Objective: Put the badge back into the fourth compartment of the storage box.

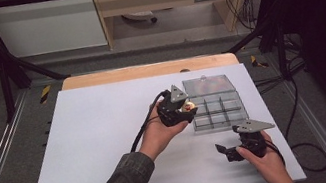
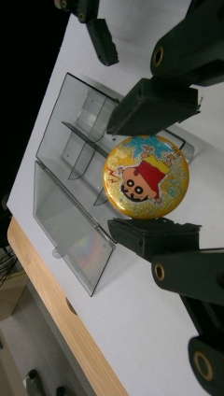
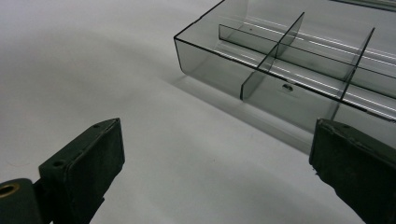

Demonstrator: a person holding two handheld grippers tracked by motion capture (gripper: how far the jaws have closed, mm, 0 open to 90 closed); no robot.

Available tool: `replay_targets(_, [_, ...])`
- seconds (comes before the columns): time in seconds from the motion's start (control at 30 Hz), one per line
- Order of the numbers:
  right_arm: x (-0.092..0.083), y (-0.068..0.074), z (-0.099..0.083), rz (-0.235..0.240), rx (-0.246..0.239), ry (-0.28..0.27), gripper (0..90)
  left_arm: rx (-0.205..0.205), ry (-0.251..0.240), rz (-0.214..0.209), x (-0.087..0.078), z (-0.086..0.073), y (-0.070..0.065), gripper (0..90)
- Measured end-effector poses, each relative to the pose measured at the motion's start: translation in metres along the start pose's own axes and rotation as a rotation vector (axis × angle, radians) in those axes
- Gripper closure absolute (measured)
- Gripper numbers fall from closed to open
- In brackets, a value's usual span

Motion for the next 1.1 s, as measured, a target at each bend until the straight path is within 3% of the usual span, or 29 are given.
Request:
replay_targets(0.2, [0.001, 0.000, 0.000, 0.000, 0.000, 0.006, 3.7, -0.019, -0.011, -0.029, 0.006, 0.001, -0.001, 48.0])
replay_targets(0.47, [0.001, 0.000, 0.000, -0.001, -0.004, 0.006, 3.7, -0.041, -0.006, -0.034, 0.013, -0.001, 0.000, 48.0])
replay_targets(1.1, [0.000, 0.000, 0.000, -0.002, -0.004, 0.001, 3.6, -0.025, 0.038, -0.053, 0.026, -0.005, -0.007, 48.0])
Point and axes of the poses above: each handheld gripper's, and its own axes: x roughly forward along the jaws, z roughly out of its top, y roughly to its left, the point moved 3 cm from there along x, roughly forward along the jaws, and after that the axes turned 11 degrees about x, right-handed, at the moved point
